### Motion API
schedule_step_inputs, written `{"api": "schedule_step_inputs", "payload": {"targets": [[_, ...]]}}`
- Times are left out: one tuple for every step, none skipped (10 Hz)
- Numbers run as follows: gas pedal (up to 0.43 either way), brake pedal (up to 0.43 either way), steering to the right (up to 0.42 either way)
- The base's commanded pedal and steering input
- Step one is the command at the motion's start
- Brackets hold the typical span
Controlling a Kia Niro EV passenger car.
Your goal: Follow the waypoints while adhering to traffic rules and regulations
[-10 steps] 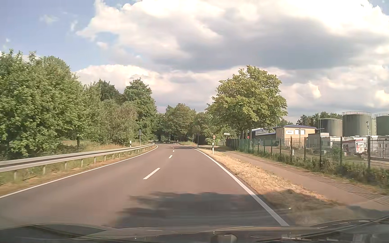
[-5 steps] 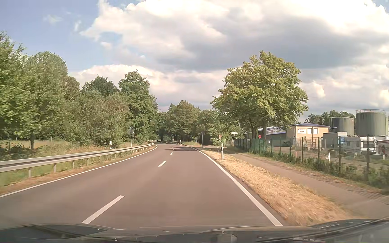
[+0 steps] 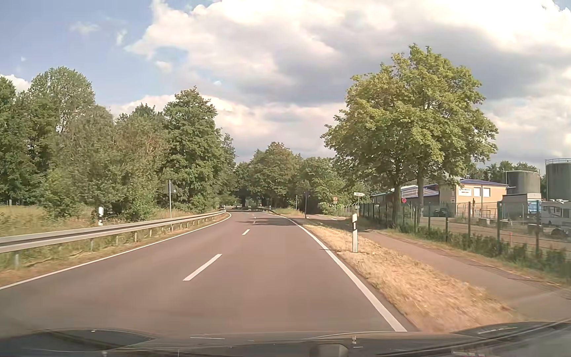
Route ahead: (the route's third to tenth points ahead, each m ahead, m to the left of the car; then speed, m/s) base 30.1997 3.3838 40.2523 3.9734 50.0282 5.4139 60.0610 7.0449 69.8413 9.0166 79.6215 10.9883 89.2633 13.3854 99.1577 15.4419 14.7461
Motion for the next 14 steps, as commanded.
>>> {"api": "schedule_step_inputs", "payload": {"targets": [[0.26,0.0,-0.016],[0.26,0.0,-0.016],[0.26,0.0,-0.016],[0.26,0.0,-0.017],[0.26,0.0,-0.017],[0.26,0.0,-0.017],[0.26,0.0,-0.018],[0.26,0.0,-0.018],[0.26,0.0,-0.018],[0.26,0.0,-0.018],[0.26,0.0,-0.018],[0.24,0.0,-0.017],[0.228,0.0,-0.015],[0.228,0.0,-0.014]]}}
